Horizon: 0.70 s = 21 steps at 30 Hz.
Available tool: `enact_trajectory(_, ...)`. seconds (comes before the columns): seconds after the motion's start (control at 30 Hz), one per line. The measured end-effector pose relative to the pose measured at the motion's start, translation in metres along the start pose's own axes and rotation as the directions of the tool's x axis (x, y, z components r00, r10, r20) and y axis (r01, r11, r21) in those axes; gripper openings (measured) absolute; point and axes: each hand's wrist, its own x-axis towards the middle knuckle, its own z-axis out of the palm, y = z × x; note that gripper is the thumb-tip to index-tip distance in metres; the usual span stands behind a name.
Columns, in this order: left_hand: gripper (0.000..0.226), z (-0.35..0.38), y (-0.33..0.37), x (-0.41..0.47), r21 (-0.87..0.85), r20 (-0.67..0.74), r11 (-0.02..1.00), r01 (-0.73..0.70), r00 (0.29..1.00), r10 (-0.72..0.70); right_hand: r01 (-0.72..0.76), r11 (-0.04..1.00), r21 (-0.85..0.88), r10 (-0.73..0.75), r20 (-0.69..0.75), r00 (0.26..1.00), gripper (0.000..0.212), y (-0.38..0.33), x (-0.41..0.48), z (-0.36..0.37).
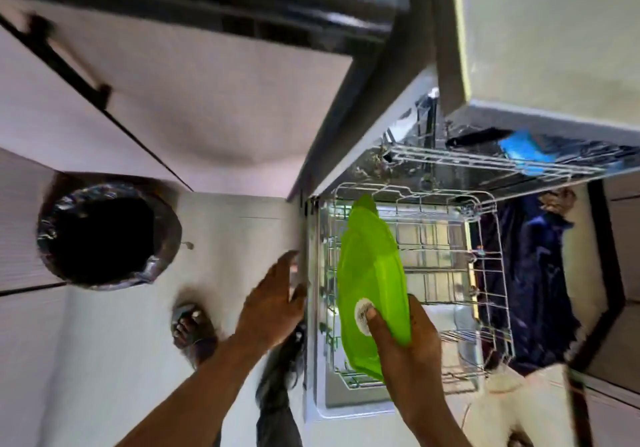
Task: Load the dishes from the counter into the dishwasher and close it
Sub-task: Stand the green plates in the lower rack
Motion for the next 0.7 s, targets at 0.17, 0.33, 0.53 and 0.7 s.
enact_trajectory(0.17, 0.076, 0.104, -0.036, 0.043, 0.176, 0.308, 0.962, 0.21, 0.916, -0.257, 0.111, 0.979, -0.171, -0.117, -0.027, 0.993, 0.031, 0.08, 0.091, 0.044)
enact_trajectory(0.33, 0.059, 0.155, -0.044, 0.069, 0.194, 0.204, 0.949, 0.247, 0.937, -0.285, 0.185, 0.954, -0.237, -0.207, -0.072, 0.976, 0.038, 0.122, 0.156, 0.091)
enact_trajectory(0.53, 0.051, 0.177, -0.057, 0.079, 0.106, 0.249, 0.961, 0.253, 0.929, -0.273, 0.205, 0.931, -0.301, -0.224, -0.03, 0.974, 0.04, 0.153, 0.191, 0.118)
enact_trajectory(0.7, 0.051, 0.185, -0.062, 0.077, 0.113, 0.188, 0.986, 0.118, 0.972, -0.138, 0.177, 0.917, -0.356, -0.213, -0.065, 0.975, 0.042, 0.157, 0.203, 0.126)
